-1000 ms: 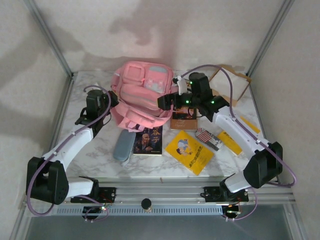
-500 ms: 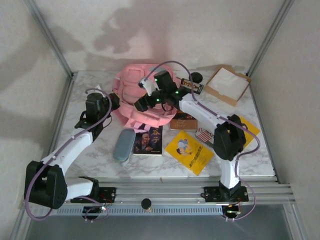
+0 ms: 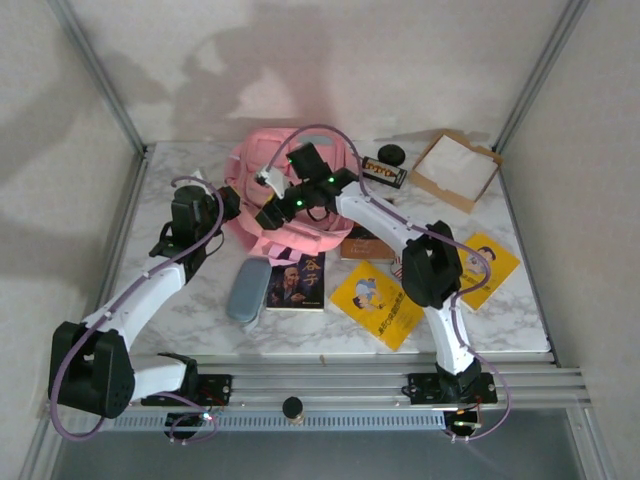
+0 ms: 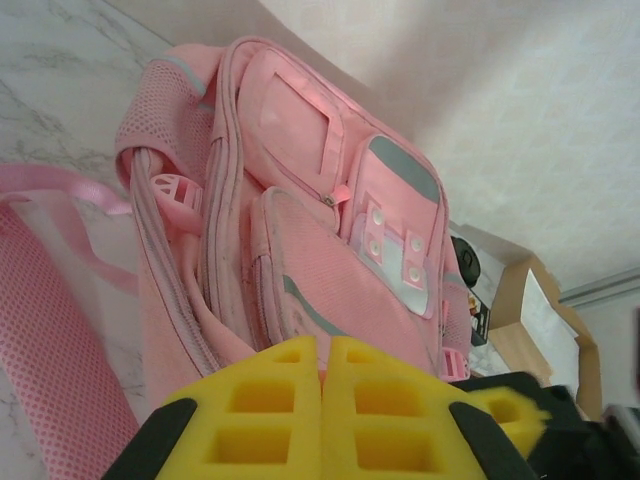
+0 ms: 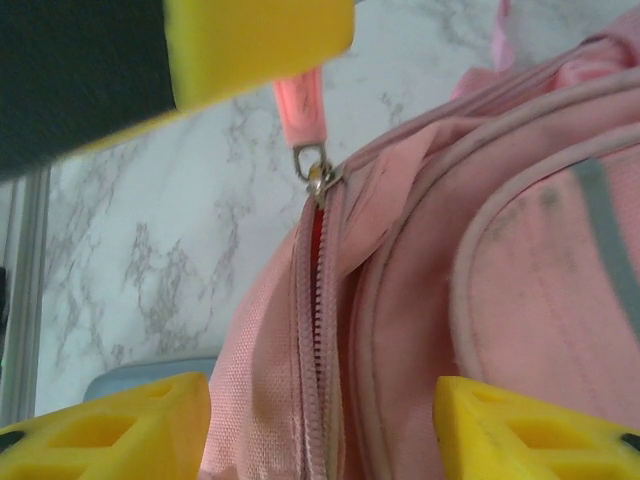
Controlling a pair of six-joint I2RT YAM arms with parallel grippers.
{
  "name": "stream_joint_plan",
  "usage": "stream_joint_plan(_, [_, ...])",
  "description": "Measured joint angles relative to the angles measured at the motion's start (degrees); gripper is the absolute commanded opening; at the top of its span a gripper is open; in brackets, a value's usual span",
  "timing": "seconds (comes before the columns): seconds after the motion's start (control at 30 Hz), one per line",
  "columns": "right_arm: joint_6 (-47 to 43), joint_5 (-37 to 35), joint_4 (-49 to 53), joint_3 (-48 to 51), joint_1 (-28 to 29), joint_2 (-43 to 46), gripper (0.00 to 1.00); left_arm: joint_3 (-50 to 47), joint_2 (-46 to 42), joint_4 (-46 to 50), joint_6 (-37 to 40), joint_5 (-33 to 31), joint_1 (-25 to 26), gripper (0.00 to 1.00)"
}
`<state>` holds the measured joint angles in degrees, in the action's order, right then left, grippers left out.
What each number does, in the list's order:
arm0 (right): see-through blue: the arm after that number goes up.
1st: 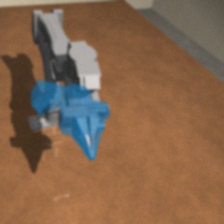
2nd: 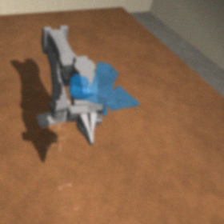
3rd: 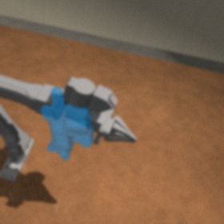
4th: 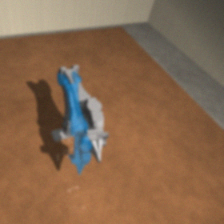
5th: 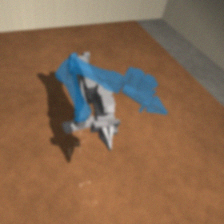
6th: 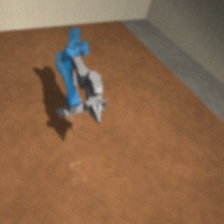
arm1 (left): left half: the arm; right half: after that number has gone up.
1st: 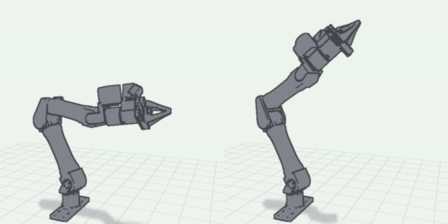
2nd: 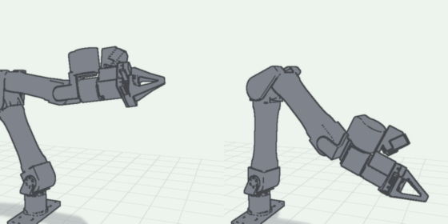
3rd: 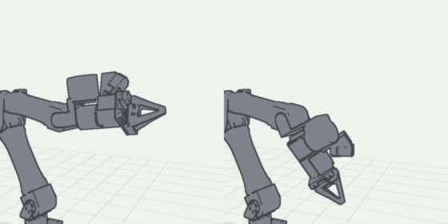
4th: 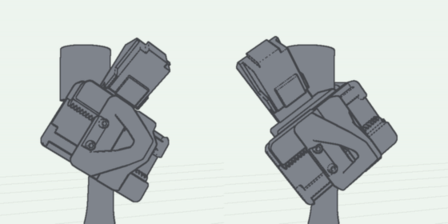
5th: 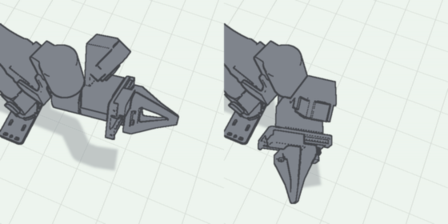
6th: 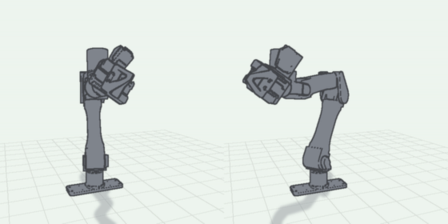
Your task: Pack books, pencil case, and school supplies into a backpack
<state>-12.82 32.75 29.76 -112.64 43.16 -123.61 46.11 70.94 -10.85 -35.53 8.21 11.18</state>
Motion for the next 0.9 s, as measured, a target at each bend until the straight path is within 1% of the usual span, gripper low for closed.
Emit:
stream_joint_plan(0.03, [-0.11,0.31,0.52,-0.57,0.11,-0.61,0.58,-0.02,0.0,0.02,0.0,0.0,0.0,0.0])
stream_joint_plan(0.1, [-0.42,0.44,1.81,-2.73,0.42,-2.47,0.49,0.0,0.02,0.22,0.0,-0.02,-0.02,0.0])
stream_joint_plan(0.17, [-0.76,0.52,2.82,-4.87,0.59,-4.02,0.45,0.0,0.02,0.42,0.0,-0.04,-0.02,0.0])
stream_joint_plan(0.23, [-0.98,0.98,3.1,-6.01,0.66,-4.9,0.35,0.0,0.02,0.44,-0.02,-0.09,-0.02,0.0])
stream_joint_plan(0.3, [-1.27,1.36,3.37,-6.25,0.68,-5.07,0.21,0.04,0.02,0.68,-0.02,-0.24,0.0,0.0])
stream_joint_plan(0.4, [-1.81,1.7,3.56,-6.25,0.63,-5.07,0.1,0.63,0.02,2.19,-0.09,-0.46,0.0,0.0])
stream_joint_plan(0.47, [-2.21,1.95,3.56,-6.23,0.92,-5.07,0.0,1.05,0.02,3.23,-0.28,-0.74,0.0,0.0])
stream_joint_plan(0.77, [-3.56,1.99,3.28,-5.97,1.14,-4.83,0.0,1.81,0.04,5.44,-1.16,-2.27,0.04,0.0])
stream_joint_plan(0.9, [-3.54,1.4,1.25,-2.84,1.2,-2.64,0.0,1.9,0.31,6.19,-3.41,-2.64,-0.57,0.0])
